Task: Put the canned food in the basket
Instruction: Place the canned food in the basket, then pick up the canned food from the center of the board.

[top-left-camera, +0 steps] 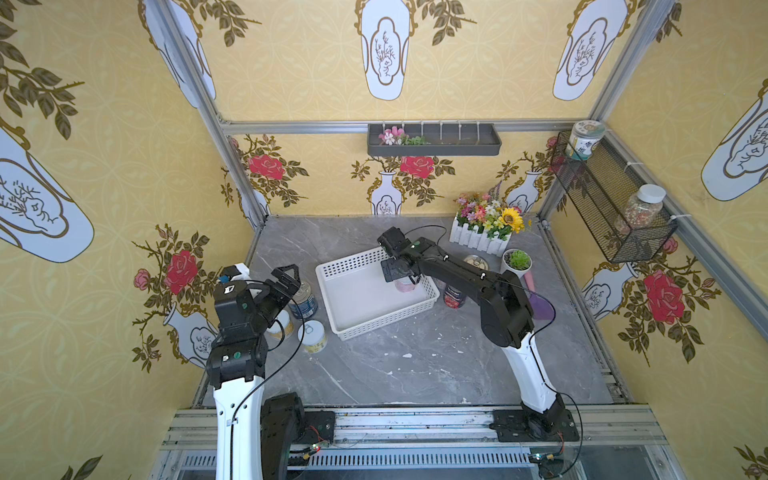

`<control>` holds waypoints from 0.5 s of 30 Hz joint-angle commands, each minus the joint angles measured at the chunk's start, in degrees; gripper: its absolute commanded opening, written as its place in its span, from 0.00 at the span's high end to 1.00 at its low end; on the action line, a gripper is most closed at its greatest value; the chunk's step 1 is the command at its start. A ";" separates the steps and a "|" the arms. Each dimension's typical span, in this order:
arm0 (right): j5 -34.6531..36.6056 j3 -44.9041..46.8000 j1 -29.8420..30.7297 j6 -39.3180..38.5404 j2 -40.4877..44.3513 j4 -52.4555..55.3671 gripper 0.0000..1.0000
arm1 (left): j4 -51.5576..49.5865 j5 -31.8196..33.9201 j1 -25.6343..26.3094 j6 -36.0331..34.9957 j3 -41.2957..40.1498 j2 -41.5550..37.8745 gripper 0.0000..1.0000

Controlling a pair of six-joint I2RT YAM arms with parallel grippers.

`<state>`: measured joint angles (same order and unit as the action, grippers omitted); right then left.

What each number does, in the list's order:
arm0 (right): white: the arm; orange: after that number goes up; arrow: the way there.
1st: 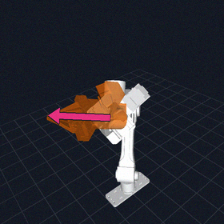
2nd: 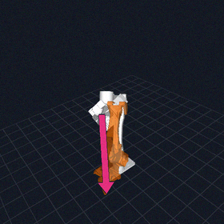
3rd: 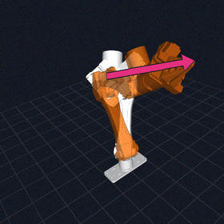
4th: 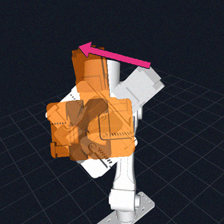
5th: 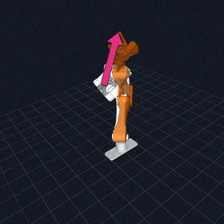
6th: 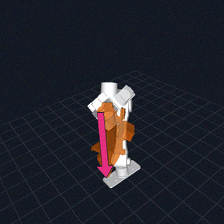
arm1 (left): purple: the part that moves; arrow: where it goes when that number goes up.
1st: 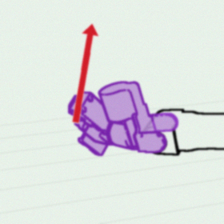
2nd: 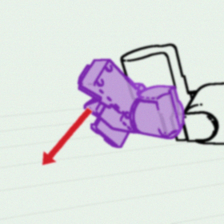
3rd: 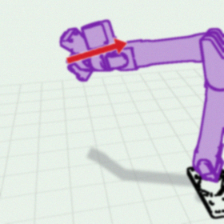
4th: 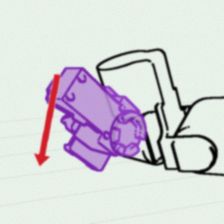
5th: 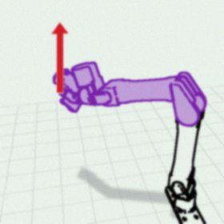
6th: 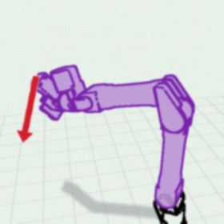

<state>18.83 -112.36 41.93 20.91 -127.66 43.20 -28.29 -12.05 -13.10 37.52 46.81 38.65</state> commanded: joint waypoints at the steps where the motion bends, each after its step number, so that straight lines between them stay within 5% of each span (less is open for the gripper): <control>1: 1.31 0.27 1.33 -0.38 3.27 -1.48 0.00 | 1.61 -0.80 -0.06 -0.77 -0.23 0.11 0.00; 9: 3.29 -0.61 3.47 -1.33 14.11 3.25 0.03 | 2.51 -0.69 -0.08 -1.02 -1.17 -1.11 0.00; 15: 4.74 6.52 -2.11 1.88 29.68 7.90 0.03 | 3.66 -2.46 -0.08 -0.87 -1.88 -1.13 0.00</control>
<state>22.79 -110.02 42.48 20.34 -104.03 47.72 -26.76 -12.82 -13.10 37.34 45.39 37.50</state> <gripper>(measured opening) 0.972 0.999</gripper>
